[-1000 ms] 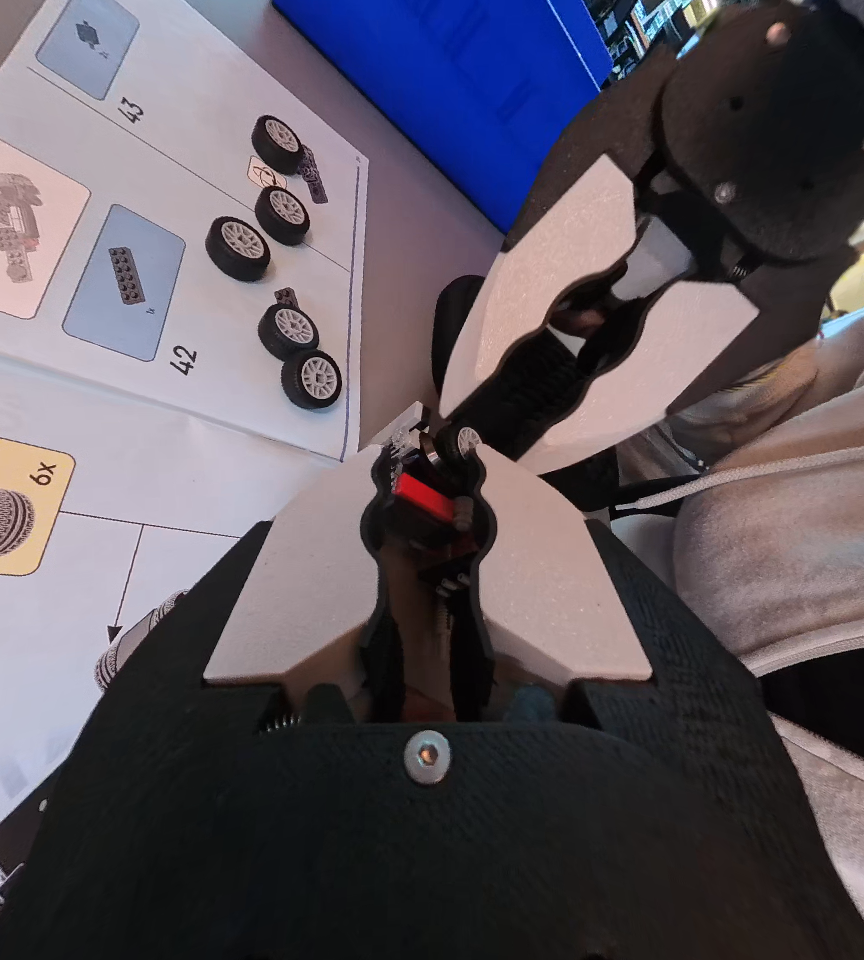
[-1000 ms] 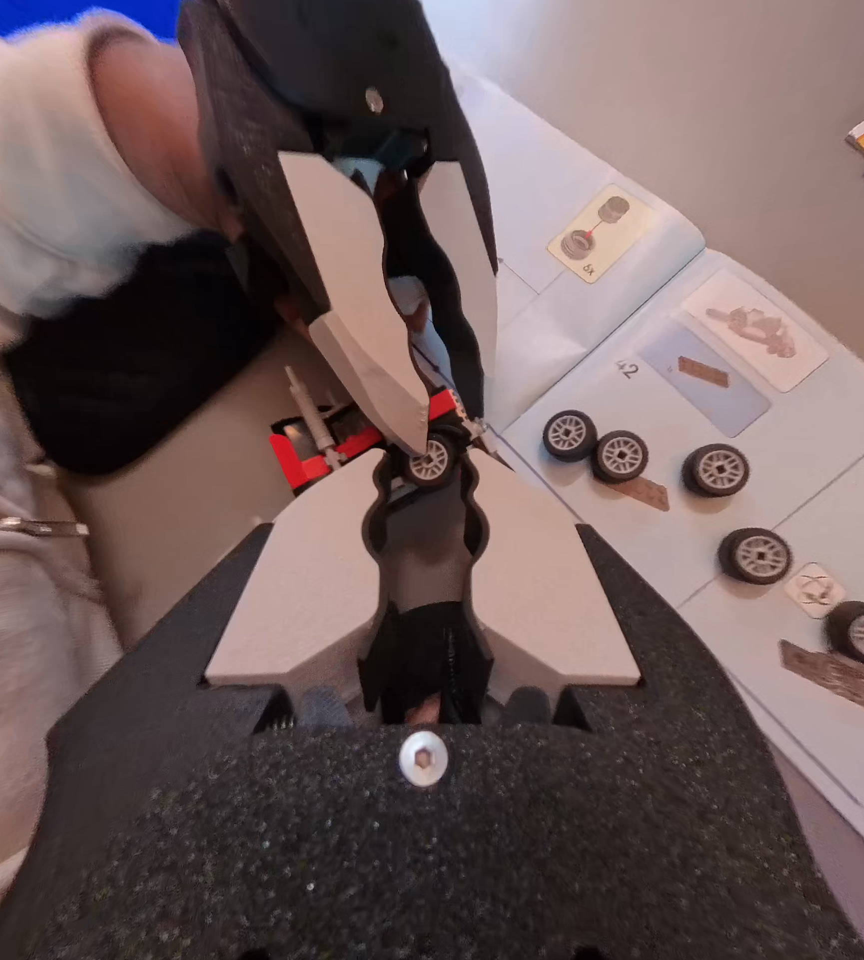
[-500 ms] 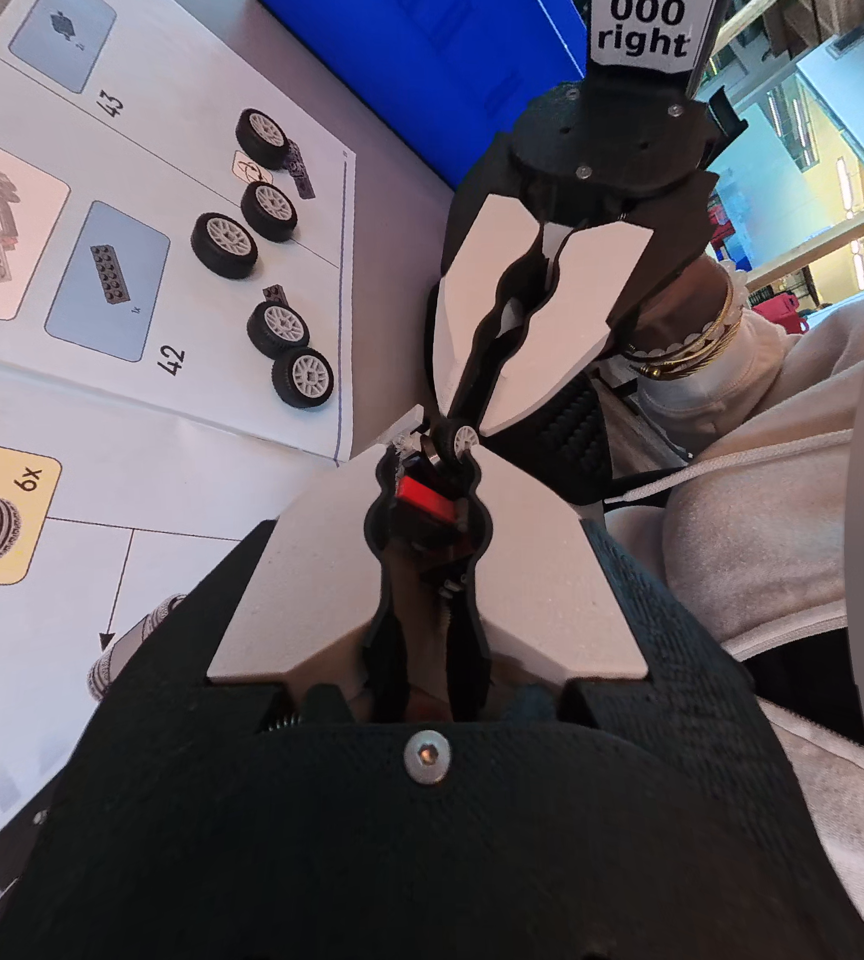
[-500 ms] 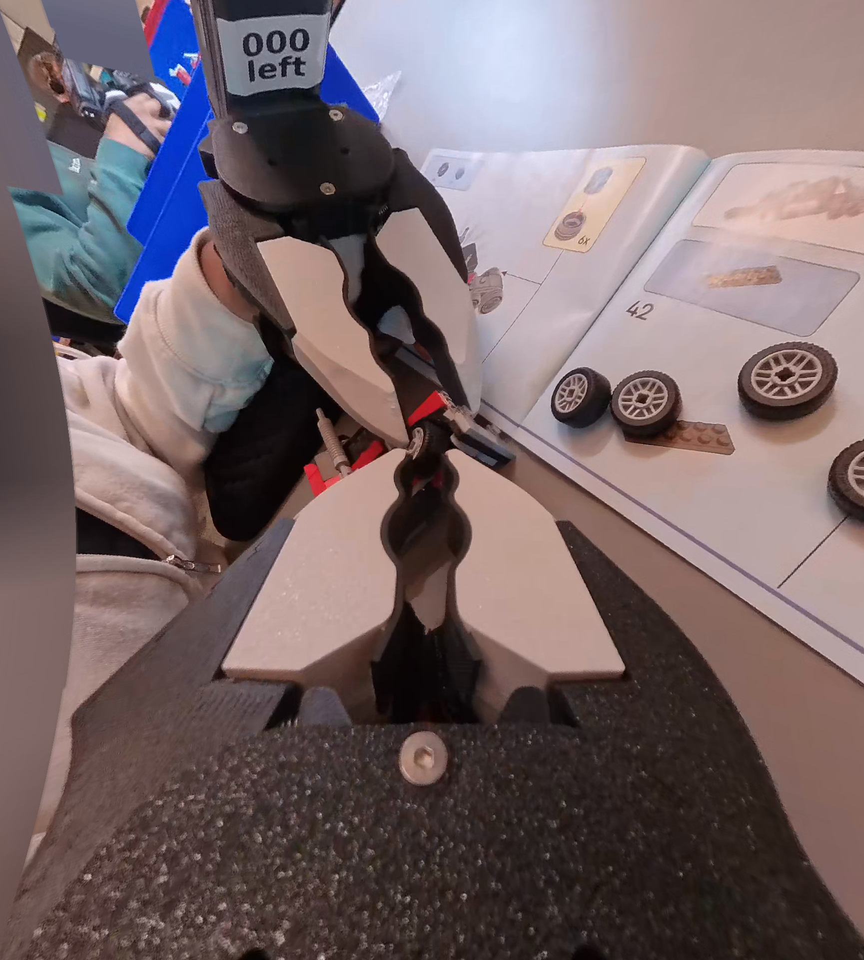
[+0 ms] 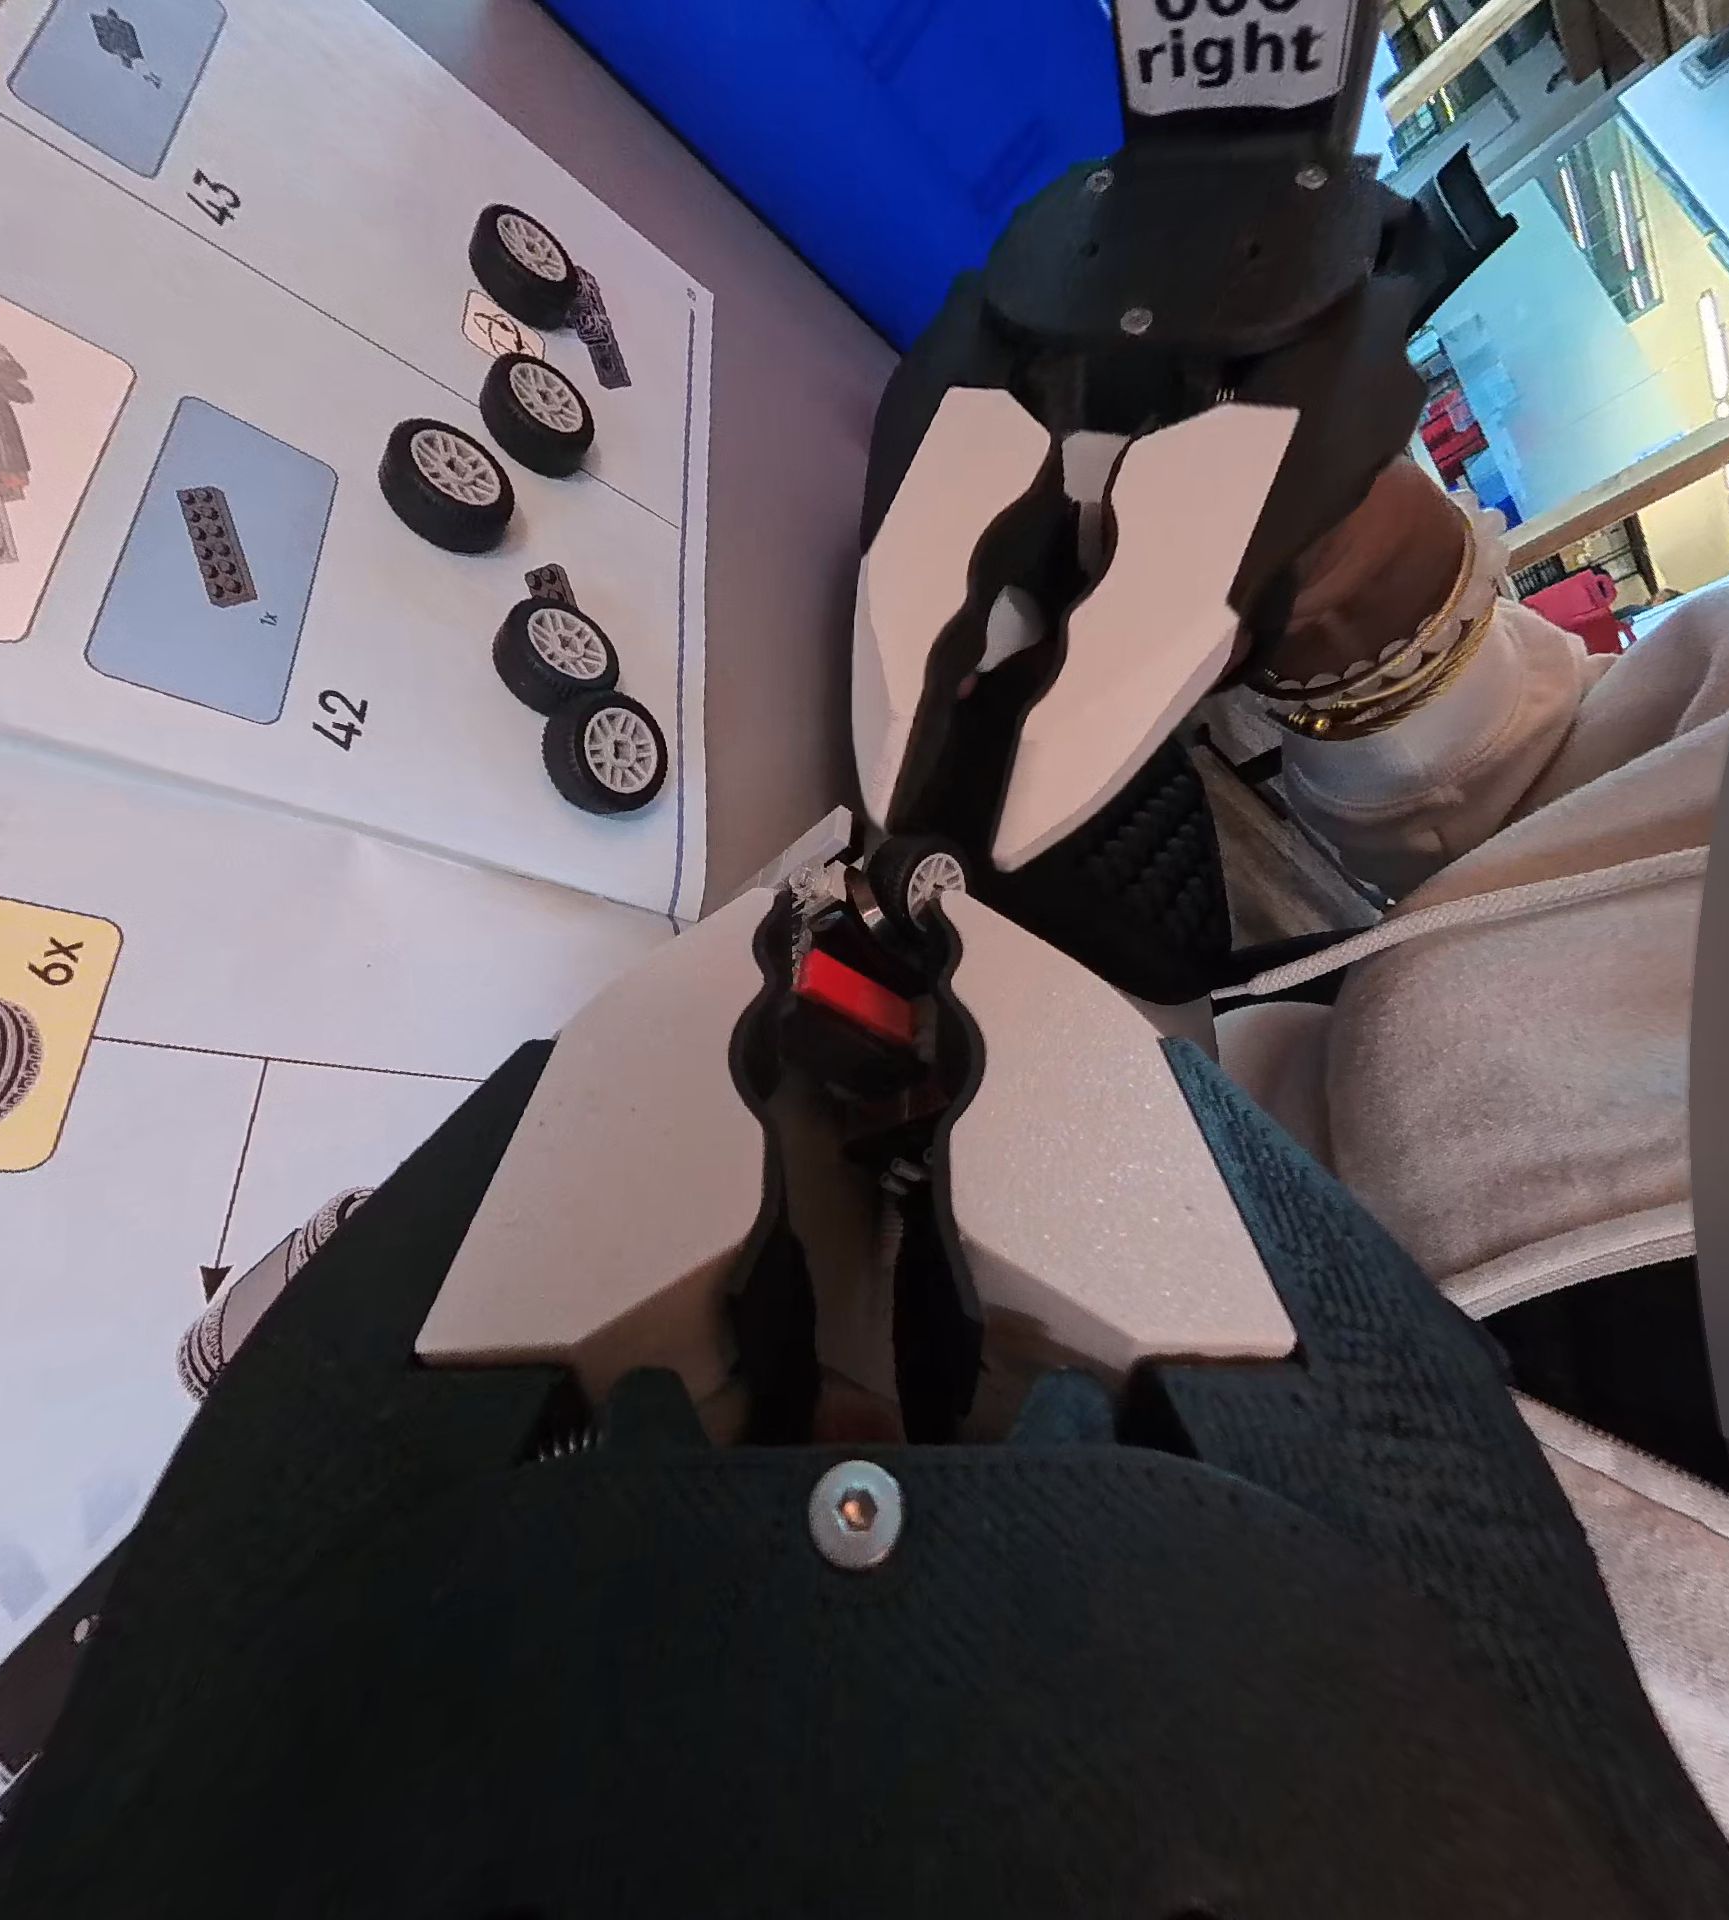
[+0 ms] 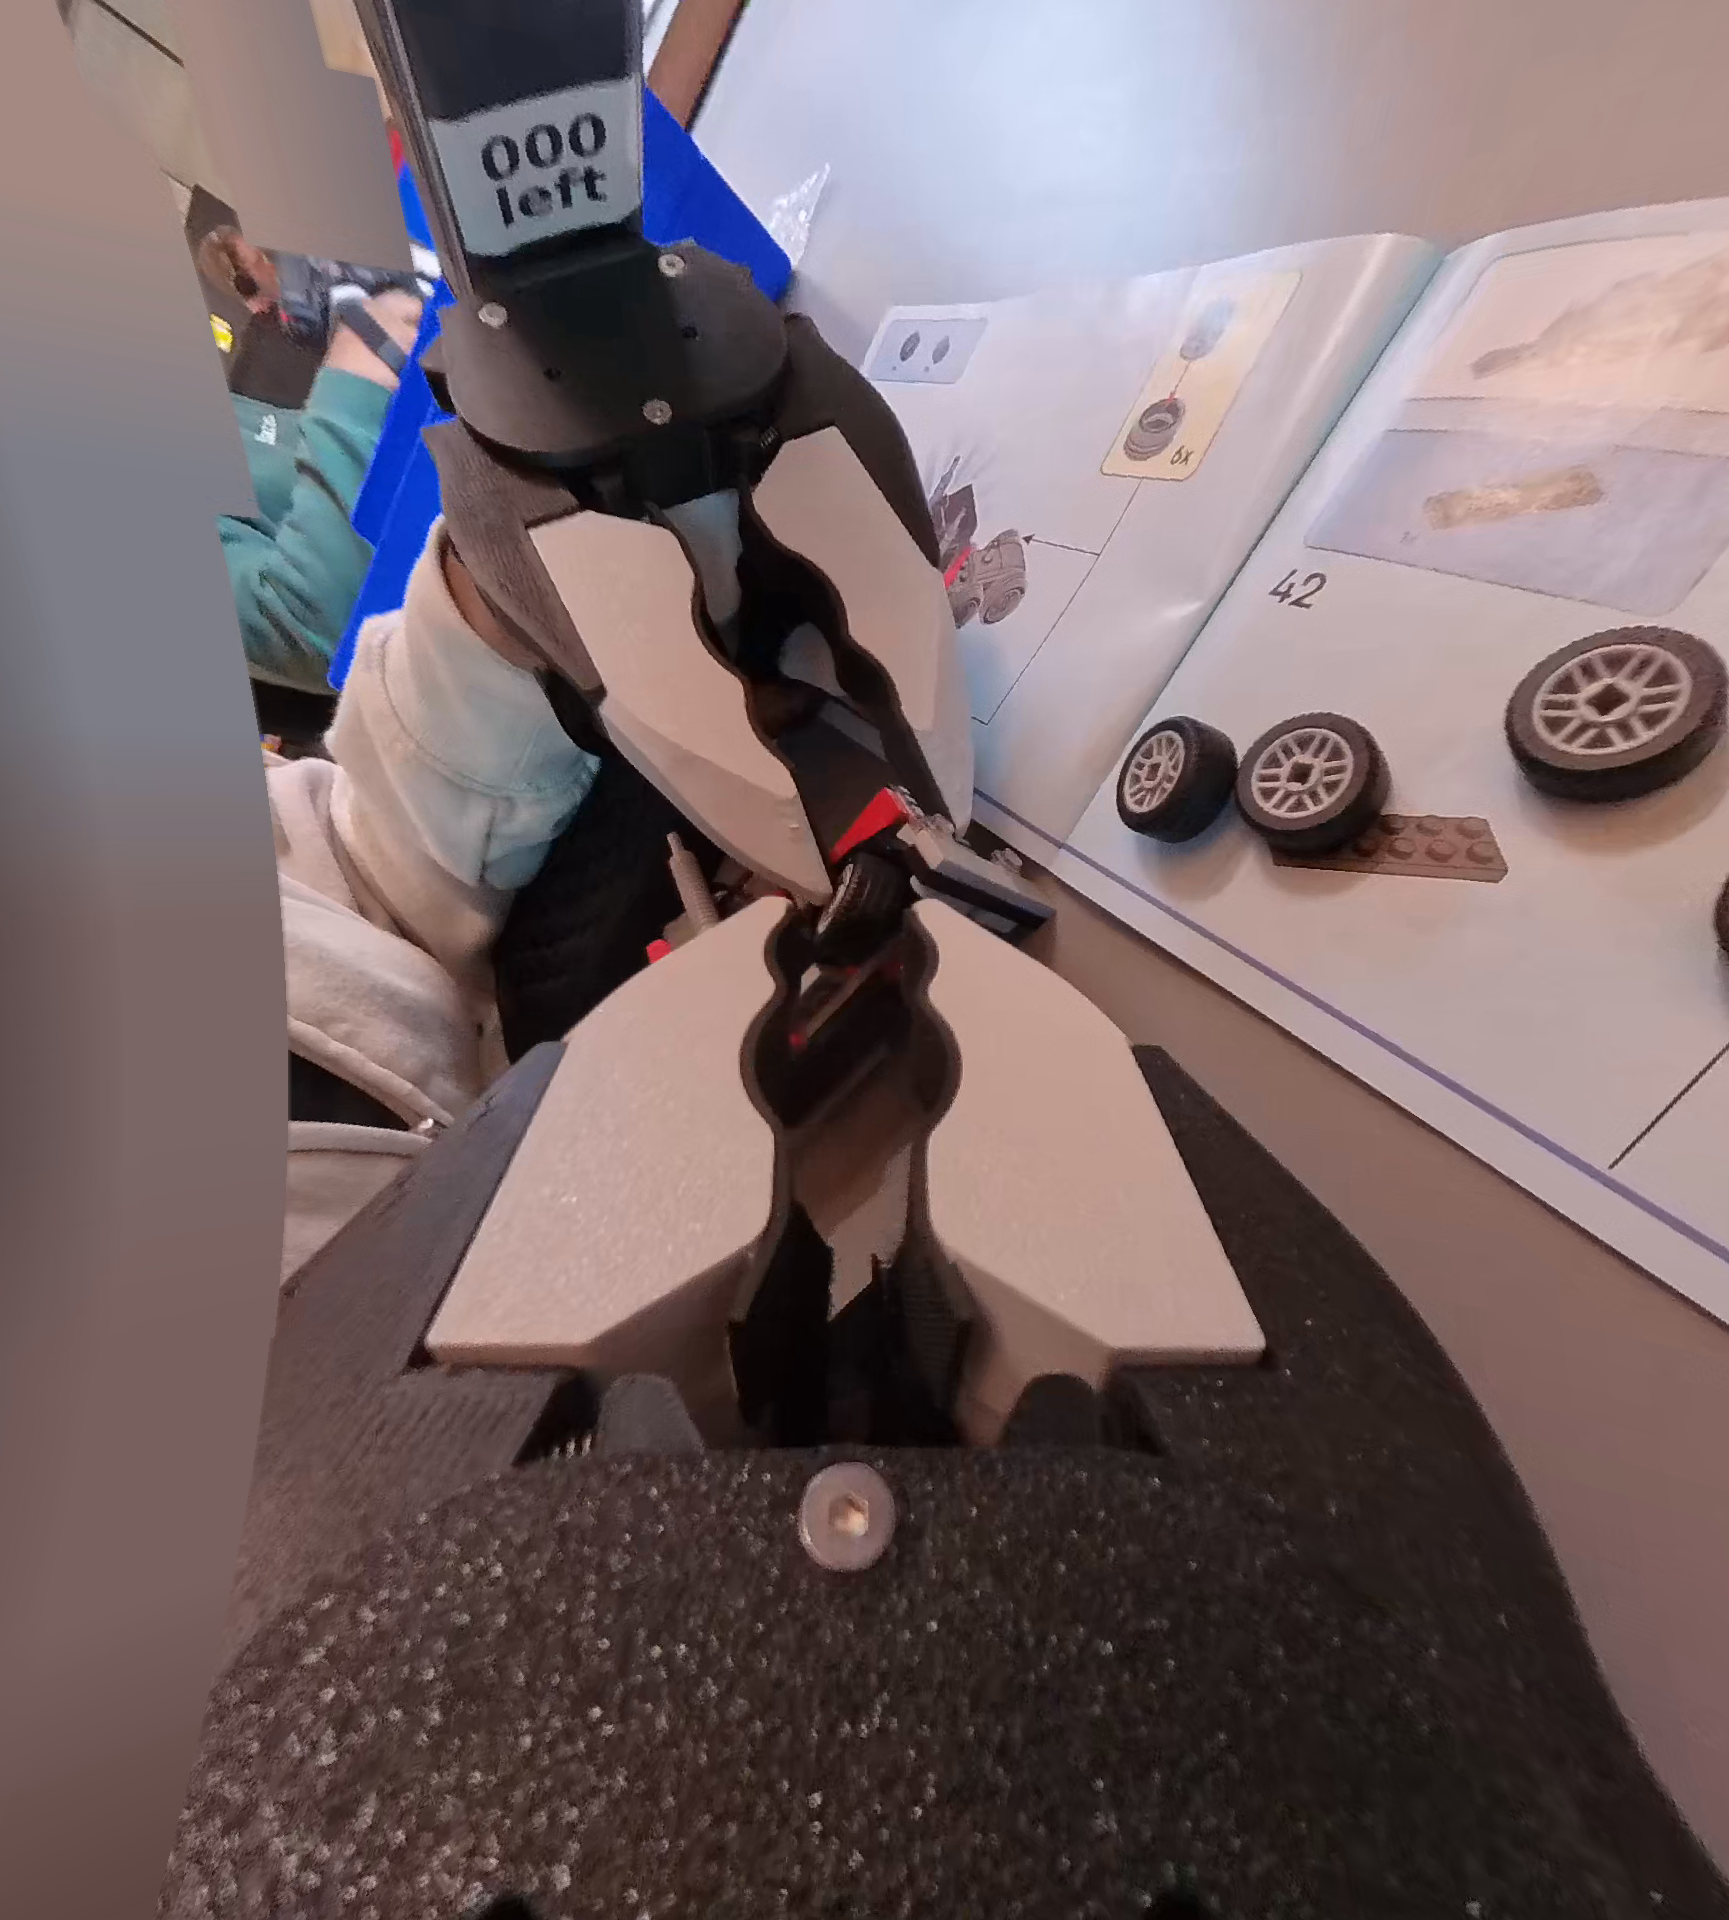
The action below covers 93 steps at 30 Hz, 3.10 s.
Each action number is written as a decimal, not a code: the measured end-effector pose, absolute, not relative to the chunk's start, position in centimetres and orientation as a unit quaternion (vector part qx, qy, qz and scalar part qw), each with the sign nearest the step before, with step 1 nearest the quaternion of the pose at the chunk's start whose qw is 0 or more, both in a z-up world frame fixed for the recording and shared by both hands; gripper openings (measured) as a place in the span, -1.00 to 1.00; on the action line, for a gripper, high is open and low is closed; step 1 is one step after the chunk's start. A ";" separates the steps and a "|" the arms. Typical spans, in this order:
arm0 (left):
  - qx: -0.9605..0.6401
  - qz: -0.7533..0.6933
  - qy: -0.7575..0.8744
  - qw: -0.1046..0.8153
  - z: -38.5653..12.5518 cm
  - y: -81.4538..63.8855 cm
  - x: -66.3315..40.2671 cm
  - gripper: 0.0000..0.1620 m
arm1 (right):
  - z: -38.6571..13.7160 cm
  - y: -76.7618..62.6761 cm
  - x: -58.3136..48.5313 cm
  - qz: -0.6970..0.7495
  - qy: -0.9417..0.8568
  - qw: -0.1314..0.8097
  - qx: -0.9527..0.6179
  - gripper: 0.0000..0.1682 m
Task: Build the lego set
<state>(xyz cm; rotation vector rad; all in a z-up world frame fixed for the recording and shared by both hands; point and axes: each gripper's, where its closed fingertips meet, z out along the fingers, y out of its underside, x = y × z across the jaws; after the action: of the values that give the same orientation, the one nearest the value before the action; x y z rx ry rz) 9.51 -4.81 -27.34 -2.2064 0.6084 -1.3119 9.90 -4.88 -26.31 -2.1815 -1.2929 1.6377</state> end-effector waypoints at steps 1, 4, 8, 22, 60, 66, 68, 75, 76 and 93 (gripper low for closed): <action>-0.810 -0.481 0.224 0.249 -27.3 -4.8 9.5 -0.69 | -26.7 -5.1 9.9 0.531 -0.436 0.058 -0.724 -0.79; -0.810 -0.481 0.225 0.249 -27.3 -4.8 9.5 -0.68 | -26.9 -5.5 9.5 0.527 -0.447 0.056 -0.721 -0.86; -0.787 -0.511 0.239 0.248 -26.4 -5.4 9.4 -0.52 | -26.1 -5.7 9.4 0.574 -0.416 0.028 -0.705 -0.88; -0.809 -0.475 0.243 0.247 -27.3 -5.4 8.7 -0.59 | -26.4 -5.9 9.6 0.602 -0.386 -0.081 -0.695 -0.88; -0.810 -0.484 0.244 0.224 -27.2 -6.2 8.6 -0.64 | -26.5 -5.9 9.7 0.624 -0.353 -0.106 -0.689 -0.89; -0.814 -0.479 0.242 0.221 -27.5 -6.1 8.8 -0.64 | -26.9 -6.3 9.8 0.612 -0.354 -0.139 -0.693 -0.89; -0.815 -0.478 0.240 0.221 -27.6 -6.1 8.8 -0.63 | -27.0 -6.4 9.8 0.608 -0.353 -0.156 -0.694 -0.89; -0.809 -0.489 0.224 0.236 -27.0 -5.7 8.5 -0.65 | -27.0 -6.6 9.9 0.604 -0.353 -0.178 -0.692 -0.89; -0.807 -0.493 0.219 0.242 -26.8 -5.6 8.3 -0.65 | -26.9 -6.6 9.9 0.607 -0.353 -0.179 -0.689 -0.89; -0.811 -0.494 0.212 0.231 -27.2 -5.6 9.3 -0.70 | -26.7 -5.8 9.7 0.590 -0.375 -0.125 -0.704 -0.85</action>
<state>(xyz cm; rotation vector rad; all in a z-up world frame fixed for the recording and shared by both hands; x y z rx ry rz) 9.27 -5.59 -27.19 -2.2298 0.5841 -1.3597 9.67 -5.78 -26.74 -2.4063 -1.2832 2.0167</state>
